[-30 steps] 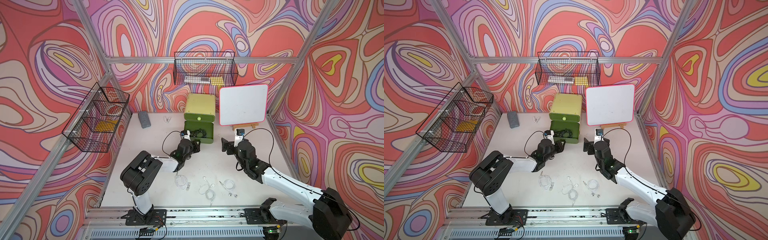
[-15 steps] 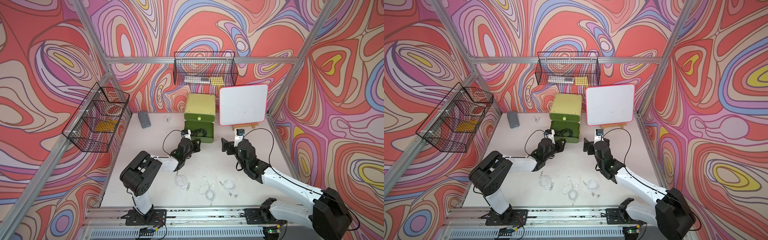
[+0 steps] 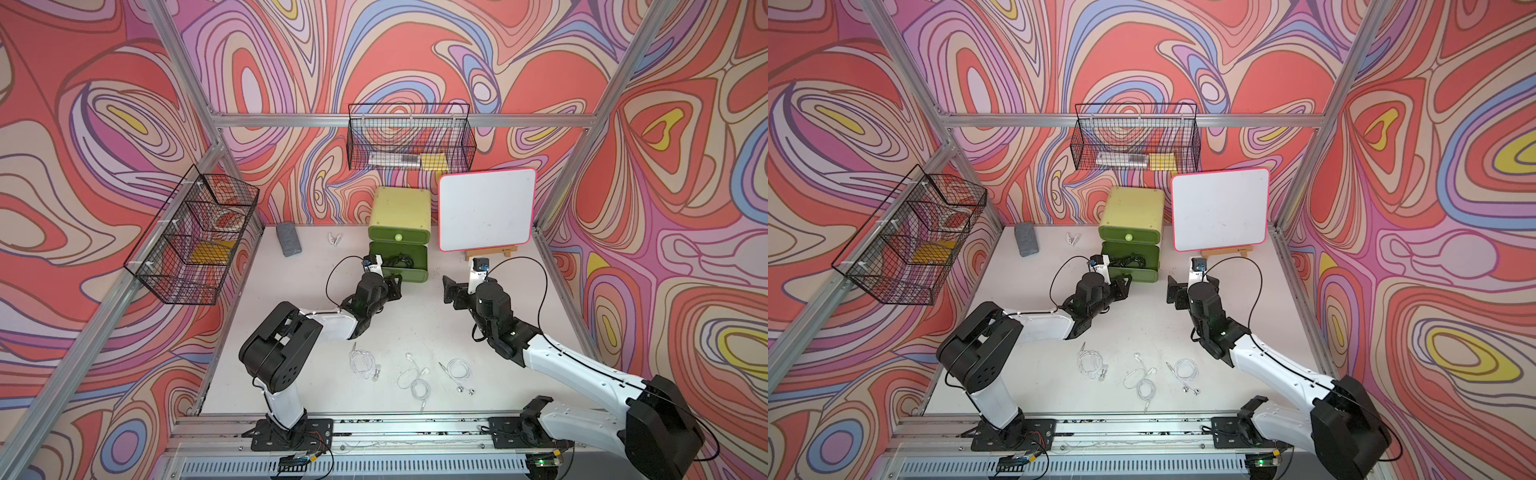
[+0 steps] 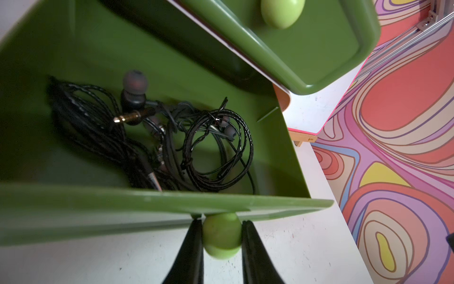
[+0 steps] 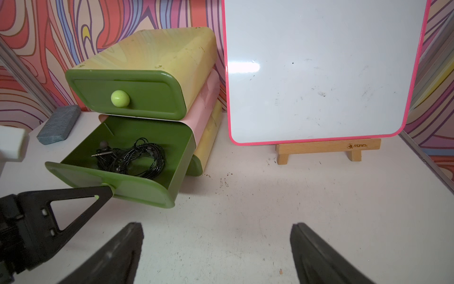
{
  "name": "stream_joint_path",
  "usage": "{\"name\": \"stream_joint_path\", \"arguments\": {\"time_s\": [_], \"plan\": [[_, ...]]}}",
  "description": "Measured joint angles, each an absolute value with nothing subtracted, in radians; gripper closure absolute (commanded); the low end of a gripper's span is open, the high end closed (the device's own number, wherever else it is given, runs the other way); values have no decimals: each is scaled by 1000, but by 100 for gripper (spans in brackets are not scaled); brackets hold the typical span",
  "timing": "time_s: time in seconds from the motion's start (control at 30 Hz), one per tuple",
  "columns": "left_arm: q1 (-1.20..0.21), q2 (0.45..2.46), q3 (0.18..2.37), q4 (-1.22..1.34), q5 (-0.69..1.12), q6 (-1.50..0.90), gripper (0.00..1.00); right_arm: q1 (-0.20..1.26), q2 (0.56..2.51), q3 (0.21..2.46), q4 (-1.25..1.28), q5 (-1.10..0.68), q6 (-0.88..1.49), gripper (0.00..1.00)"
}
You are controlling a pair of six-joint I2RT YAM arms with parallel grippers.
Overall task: Place the wired earphones into the drawer by color
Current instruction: Close the drawer in the storage box.
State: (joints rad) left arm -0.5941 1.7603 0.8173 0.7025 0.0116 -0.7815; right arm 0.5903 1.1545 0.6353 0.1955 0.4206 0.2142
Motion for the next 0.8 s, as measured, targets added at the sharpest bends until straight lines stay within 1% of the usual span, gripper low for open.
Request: {"name": "stream_joint_path", "arguments": {"time_s": [0.27,0.8], "plan": [[-575,1774,859,695,13,-774,79,590,1153,633,197,425,214,4],[-538,1889,990,696,41,-748,79,590,1139,623,210,432,213,4]]}}
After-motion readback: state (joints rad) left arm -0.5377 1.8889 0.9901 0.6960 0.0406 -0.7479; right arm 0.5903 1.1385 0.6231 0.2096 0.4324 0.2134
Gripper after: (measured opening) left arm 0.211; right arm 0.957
